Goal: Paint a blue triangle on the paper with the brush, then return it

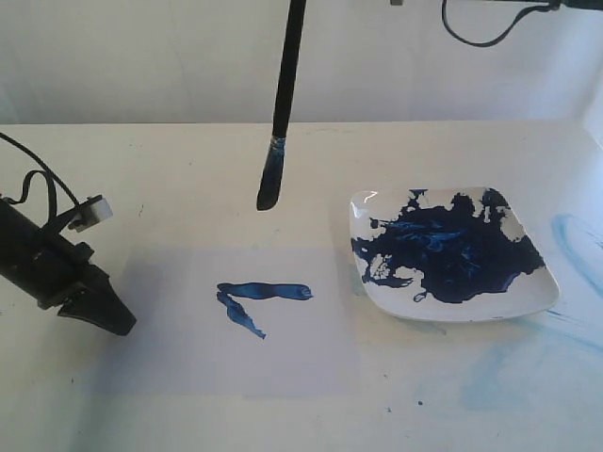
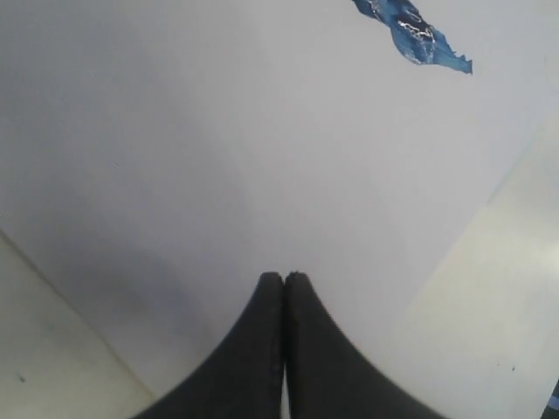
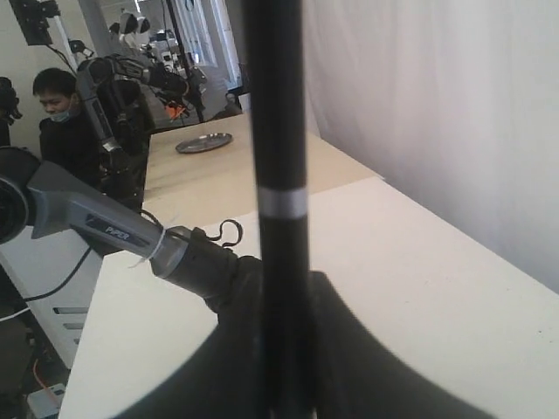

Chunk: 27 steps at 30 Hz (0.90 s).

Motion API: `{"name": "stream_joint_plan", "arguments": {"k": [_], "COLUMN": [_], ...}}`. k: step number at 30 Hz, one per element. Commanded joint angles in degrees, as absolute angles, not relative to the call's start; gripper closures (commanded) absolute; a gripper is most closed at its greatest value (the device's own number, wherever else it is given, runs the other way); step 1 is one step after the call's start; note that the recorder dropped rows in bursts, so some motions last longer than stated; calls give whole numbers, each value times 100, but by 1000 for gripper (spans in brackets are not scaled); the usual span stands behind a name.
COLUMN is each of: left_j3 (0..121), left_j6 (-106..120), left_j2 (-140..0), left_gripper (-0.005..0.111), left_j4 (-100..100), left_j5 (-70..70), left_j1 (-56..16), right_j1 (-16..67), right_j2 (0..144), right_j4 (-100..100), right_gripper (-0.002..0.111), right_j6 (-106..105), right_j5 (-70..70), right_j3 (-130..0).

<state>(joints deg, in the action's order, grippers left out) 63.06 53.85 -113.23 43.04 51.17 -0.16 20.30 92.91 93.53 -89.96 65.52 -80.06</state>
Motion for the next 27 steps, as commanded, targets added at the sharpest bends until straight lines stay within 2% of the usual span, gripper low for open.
{"name": "stream_joint_plan", "arguments": {"k": [1, 16, 27], "left_j3": [6277, 6277, 6277], "left_j6": [5418, 5418, 5418], "left_j2": [-11351, -11351, -11351], "left_gripper": [107, 107, 107], "left_j4": [4279, 4265, 4265], "left_j5": [5238, 5107, 5107], "left_j1": [-13, -13, -13], "right_j1": [1998, 2080, 2941], "right_j2": [9260, 10024, 10536], "right_j4": [9354, 8889, 8666], "right_gripper": [108, 108, 108], "right_j6": [-8950, -9778, -10745], "right_j5": [6551, 6996, 6996], "right_j3": [-7992, -7992, -7992]}}
